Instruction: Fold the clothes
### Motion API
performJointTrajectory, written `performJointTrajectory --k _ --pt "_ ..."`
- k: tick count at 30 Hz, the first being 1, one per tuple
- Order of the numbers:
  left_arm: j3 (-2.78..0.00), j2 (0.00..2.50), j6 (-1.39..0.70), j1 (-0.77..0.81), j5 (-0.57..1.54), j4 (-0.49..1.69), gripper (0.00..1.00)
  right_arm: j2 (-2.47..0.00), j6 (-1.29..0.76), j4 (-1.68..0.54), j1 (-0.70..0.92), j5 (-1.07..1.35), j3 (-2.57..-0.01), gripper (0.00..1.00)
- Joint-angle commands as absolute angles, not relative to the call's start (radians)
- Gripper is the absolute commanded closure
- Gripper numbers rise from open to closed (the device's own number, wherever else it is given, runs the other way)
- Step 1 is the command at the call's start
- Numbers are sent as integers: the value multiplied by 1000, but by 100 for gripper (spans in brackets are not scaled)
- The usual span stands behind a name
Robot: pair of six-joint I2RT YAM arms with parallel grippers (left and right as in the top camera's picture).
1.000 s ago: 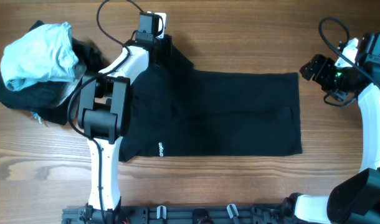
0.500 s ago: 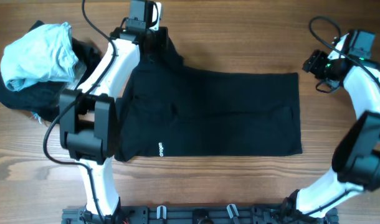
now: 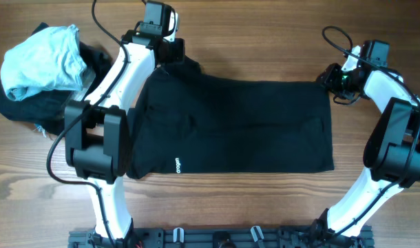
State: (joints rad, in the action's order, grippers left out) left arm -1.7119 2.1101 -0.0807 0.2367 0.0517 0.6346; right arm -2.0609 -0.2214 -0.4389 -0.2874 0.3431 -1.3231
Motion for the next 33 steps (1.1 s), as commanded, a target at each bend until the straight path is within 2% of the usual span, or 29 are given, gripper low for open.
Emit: performJointTrajectory --k 1,3,4,11,16,21,26,30,33 --pt "-1711 2034 -89 240 -15 638 96 -2089 -213 -424 -284 369 -1333 71" --pt "-1711 2031 -89 240 -21 641 96 -2089 -212 -429 -284 368 -1333 89" --pt "-1711 2030 -89 240 -21 645 96 -2088 -212 -432 -287 369 -1335 96" --pt "-1711 1981 -89 237 -28 745 96 -1979 -208 -489 -322 428 -1335 96" --pt "-1711 1892 -90 215 -178 957 96 -1829 -212 -636 -346 417 -1335 96" --pt "-1711 1861 -172 181 -175 1165 96 -1680 -240 -828 -349 237 -1335 96" --pt "-1711 1861 -173 181 -81 1354 96 -1661 -247 -1000 -349 138 -1335 96" --pt "-1687 1862 -173 181 -37 1382 89 -1663 -246 -1035 -349 126 -1333 96" --pt "-1641 1862 -177 181 -30 1382 93 -1663 -243 -1061 -349 125 -1333 96"
